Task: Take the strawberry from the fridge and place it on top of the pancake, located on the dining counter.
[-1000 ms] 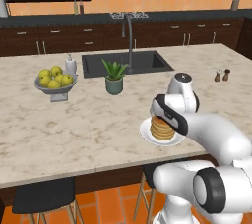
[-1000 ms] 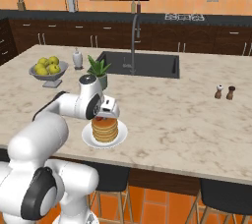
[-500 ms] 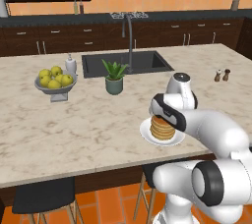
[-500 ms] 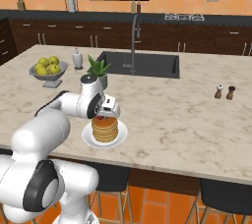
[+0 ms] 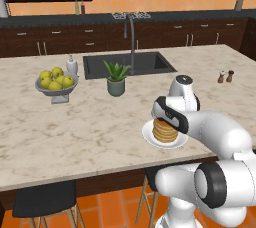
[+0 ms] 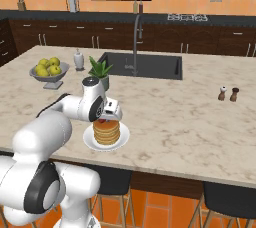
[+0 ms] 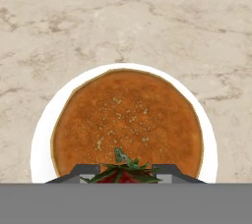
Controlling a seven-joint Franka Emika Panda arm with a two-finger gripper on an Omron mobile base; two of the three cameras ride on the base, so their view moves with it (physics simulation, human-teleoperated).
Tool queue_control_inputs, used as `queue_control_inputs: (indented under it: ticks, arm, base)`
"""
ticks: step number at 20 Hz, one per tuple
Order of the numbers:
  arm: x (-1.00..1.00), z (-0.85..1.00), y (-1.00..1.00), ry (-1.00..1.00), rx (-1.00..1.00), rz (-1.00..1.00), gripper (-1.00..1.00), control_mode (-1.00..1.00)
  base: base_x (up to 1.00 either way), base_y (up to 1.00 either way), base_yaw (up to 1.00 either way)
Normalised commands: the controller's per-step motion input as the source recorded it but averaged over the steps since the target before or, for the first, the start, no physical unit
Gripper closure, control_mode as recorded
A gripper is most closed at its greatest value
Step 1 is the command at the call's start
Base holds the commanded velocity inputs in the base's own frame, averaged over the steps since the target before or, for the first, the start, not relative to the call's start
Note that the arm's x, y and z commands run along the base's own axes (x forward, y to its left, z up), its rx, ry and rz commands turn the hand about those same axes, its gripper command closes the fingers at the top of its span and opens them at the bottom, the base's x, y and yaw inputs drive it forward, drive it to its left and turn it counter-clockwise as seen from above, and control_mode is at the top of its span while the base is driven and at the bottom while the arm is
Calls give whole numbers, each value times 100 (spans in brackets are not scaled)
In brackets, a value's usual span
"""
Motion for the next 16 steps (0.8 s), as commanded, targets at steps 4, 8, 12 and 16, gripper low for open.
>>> queue_control_inputs:
  ticks: [4, 8, 12, 16]
  arm:
    - [0, 0, 0, 0, 0, 0, -100, -100]
    - [0, 0, 0, 0, 0, 0, -100, -100]
    - [0, 0, 0, 0, 0, 0, -100, -100]
    - [0, 0, 0, 0, 0, 0, -100, -100]
  base:
    - [0, 0, 0]
    - [0, 0, 0]
    - [0, 0, 0]
    - [0, 0, 0]
